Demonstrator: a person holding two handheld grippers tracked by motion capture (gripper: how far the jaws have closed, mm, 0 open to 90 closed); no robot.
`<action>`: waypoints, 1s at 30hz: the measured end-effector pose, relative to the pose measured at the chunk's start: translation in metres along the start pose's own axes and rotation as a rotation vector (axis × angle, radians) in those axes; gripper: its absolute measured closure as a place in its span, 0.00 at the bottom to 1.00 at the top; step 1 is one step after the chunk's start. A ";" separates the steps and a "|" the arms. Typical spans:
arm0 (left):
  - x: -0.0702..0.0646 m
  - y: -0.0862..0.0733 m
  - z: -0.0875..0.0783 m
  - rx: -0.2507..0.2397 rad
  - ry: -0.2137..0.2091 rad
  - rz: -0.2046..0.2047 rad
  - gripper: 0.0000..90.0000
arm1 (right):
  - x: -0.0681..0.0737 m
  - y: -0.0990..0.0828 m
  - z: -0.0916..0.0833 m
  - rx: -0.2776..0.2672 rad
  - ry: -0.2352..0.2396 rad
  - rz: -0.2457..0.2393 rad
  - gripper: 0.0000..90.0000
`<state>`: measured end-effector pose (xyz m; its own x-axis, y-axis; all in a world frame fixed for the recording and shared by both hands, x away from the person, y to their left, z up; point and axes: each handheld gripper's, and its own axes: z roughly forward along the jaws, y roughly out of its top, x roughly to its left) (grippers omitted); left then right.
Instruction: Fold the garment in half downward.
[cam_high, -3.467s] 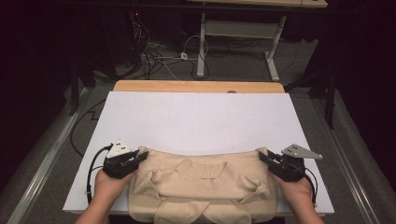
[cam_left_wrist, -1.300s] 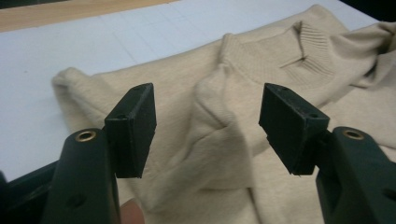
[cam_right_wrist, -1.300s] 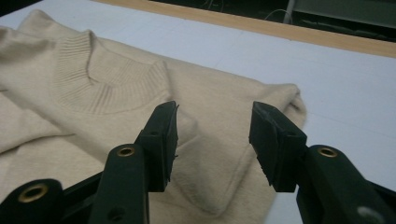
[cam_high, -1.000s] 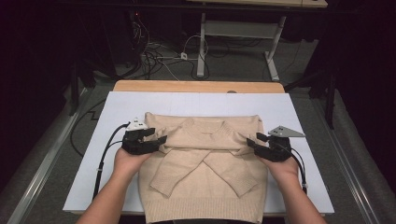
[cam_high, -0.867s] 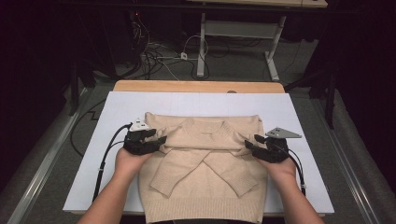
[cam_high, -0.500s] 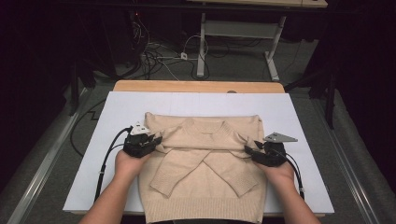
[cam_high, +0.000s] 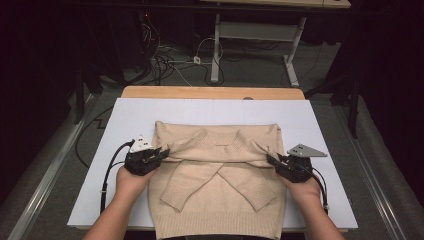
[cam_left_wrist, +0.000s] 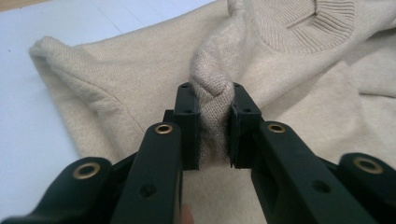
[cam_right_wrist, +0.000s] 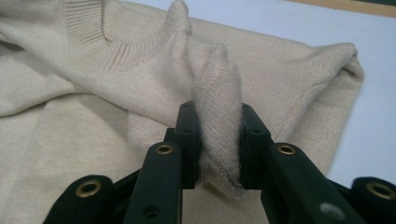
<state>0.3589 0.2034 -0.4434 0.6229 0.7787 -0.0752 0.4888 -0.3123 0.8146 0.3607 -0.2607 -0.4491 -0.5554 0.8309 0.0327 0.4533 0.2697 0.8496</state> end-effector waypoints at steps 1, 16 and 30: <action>-0.001 -0.001 -0.002 -0.003 -0.001 0.004 0.84 | 0.001 0.000 -0.002 -0.004 0.001 -0.003 0.83; -0.026 -0.035 -0.032 -0.029 -0.047 0.028 0.84 | 0.017 -0.016 -0.035 -0.028 0.008 -0.026 0.83; -0.047 -0.061 -0.057 -0.026 -0.072 0.055 0.84 | 0.043 -0.044 -0.067 -0.023 0.031 -0.069 0.83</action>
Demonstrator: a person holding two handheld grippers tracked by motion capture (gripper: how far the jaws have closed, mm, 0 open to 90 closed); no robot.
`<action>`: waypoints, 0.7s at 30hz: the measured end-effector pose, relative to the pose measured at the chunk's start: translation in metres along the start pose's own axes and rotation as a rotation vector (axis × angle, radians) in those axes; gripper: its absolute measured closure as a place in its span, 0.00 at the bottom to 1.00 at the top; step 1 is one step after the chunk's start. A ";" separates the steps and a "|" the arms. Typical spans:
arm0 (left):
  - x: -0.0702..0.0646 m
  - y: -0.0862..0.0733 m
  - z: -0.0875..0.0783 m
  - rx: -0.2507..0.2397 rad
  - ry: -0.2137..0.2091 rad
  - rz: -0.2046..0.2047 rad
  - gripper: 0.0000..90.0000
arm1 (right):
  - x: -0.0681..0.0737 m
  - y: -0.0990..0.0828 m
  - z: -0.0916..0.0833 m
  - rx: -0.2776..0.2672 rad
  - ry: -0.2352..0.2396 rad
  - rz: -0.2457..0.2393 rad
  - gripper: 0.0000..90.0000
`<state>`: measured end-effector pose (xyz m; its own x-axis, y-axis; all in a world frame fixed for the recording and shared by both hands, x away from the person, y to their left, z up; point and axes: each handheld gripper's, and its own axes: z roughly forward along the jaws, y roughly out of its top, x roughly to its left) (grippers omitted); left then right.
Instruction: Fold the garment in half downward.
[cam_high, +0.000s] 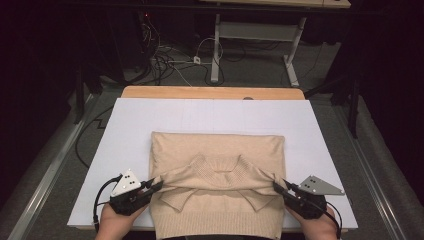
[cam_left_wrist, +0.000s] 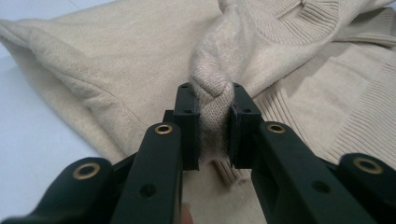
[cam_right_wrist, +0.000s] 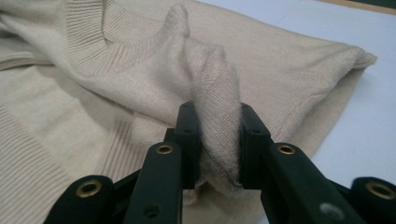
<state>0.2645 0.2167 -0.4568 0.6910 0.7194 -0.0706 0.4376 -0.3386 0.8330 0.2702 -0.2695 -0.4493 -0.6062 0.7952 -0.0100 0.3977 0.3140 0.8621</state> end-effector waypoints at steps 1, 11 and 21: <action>-0.001 -0.001 -0.001 0.002 -0.002 -0.001 0.84 | 0.001 -0.001 -0.002 0.001 0.001 -0.003 0.83; -0.014 -0.015 -0.012 0.013 -0.026 0.009 0.84 | 0.009 -0.013 -0.016 0.002 0.012 0.003 0.83; -0.023 -0.027 -0.018 0.012 -0.036 0.016 0.83 | 0.018 -0.026 -0.024 -0.005 0.014 0.000 0.83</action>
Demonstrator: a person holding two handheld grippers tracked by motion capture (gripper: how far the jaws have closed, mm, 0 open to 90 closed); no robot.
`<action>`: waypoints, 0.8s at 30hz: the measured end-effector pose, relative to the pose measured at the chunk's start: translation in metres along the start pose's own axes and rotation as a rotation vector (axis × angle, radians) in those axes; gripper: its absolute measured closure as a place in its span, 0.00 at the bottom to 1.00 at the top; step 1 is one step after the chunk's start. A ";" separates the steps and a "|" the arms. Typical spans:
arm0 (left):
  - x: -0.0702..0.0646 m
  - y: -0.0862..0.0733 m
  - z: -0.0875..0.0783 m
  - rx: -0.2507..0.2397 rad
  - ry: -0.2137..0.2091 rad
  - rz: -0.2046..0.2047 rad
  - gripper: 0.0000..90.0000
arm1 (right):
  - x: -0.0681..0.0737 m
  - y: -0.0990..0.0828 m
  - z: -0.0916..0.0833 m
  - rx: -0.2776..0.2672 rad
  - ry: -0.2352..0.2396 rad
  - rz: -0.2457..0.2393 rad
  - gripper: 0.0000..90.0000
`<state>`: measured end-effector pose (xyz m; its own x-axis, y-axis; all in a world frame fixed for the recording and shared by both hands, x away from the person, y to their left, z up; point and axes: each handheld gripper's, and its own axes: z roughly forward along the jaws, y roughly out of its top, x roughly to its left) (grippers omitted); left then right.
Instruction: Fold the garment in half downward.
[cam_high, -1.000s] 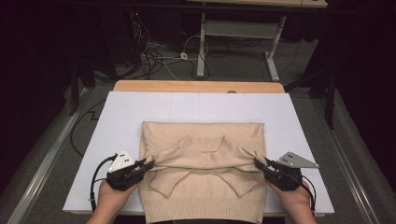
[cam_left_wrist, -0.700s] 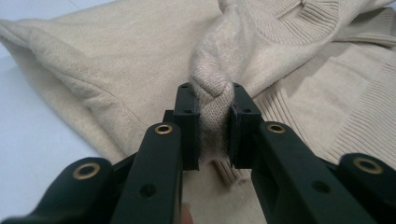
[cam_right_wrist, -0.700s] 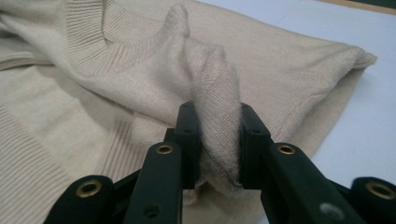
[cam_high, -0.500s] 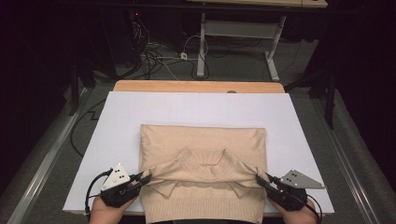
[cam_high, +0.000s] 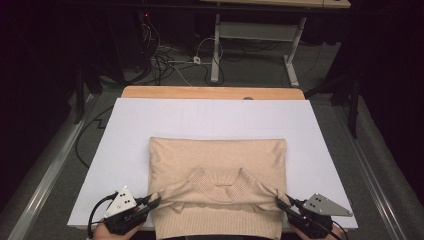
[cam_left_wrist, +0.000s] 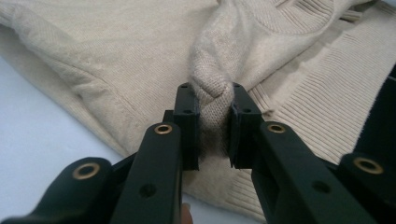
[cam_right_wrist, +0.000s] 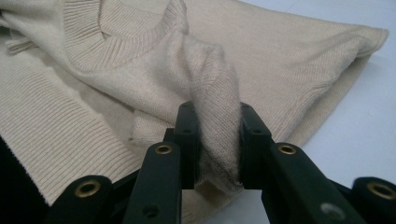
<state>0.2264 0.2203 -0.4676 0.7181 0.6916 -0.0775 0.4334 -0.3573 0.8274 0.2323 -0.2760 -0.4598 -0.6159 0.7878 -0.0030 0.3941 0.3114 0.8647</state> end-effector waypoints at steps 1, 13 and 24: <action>-0.002 -0.002 -0.001 -0.002 0.001 0.002 0.83 | 0.000 -0.001 -0.001 -0.001 0.000 0.002 0.82; 0.003 -0.017 0.009 0.048 -0.030 -0.026 0.82 | 0.001 -0.018 0.005 0.047 0.027 0.020 0.79; 0.003 -0.010 0.003 -0.008 -0.012 -0.050 0.48 | -0.004 -0.012 -0.002 -0.012 0.029 0.077 0.41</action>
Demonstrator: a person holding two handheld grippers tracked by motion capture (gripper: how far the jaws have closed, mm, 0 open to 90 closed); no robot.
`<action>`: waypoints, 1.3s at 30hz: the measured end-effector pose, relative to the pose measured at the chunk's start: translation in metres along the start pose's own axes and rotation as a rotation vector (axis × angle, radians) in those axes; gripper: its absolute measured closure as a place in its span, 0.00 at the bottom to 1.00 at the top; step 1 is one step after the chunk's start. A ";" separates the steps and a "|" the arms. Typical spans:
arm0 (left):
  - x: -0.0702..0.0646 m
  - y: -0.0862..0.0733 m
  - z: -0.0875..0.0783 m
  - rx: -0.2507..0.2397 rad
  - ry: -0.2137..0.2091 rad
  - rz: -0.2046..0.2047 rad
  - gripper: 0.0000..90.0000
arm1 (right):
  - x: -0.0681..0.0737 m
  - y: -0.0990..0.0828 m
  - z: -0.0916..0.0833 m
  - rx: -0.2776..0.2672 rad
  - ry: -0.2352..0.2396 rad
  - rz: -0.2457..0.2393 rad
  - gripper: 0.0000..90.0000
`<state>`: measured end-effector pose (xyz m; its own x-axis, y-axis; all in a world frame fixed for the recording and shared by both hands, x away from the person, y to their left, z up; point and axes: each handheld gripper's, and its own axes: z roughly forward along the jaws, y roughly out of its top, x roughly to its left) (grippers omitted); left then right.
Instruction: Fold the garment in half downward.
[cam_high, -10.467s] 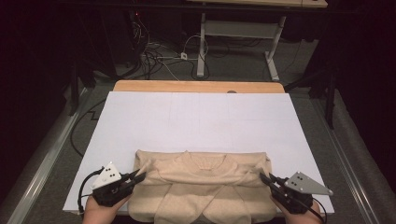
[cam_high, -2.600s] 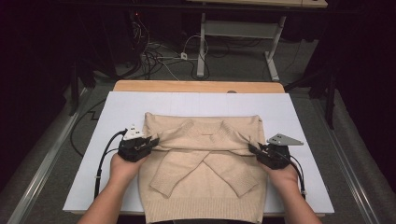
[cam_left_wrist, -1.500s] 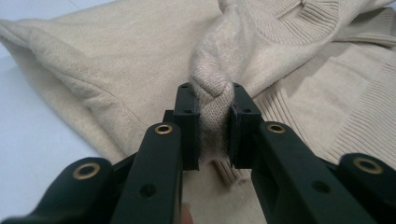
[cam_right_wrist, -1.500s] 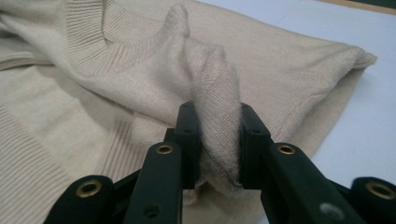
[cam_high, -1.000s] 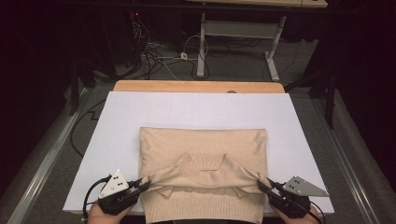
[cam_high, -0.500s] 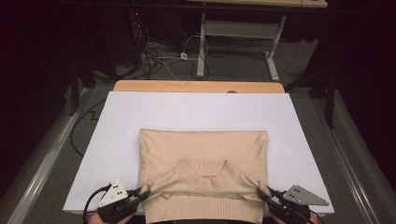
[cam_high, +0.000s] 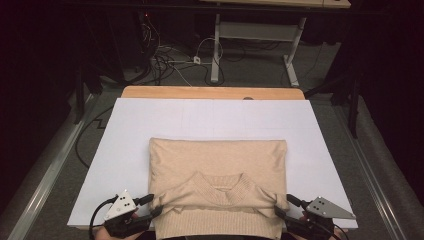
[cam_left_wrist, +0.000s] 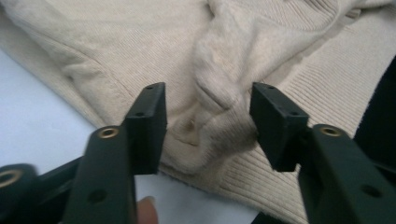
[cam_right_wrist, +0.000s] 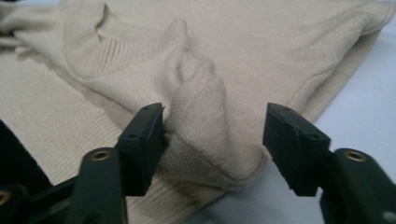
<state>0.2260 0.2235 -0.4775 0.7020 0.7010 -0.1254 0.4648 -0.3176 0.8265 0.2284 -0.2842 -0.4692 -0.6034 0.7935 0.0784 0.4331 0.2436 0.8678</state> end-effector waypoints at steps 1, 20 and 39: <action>0.000 0.001 -0.001 -0.008 0.001 -0.007 0.44 | -0.001 0.001 -0.001 -0.011 -0.002 0.000 0.37; 0.012 0.020 -0.003 -0.017 0.058 -0.086 0.00 | -0.008 0.019 -0.001 -0.085 -0.070 0.050 0.00; 0.092 0.065 0.061 0.105 0.131 -0.196 0.00 | -0.068 0.052 0.072 0.072 -0.176 0.085 0.05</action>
<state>0.3539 0.2285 -0.4688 0.5207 0.8300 -0.1999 0.6433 -0.2275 0.7310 0.3408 -0.2853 -0.4648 -0.4391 0.8966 0.0573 0.5276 0.2058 0.8242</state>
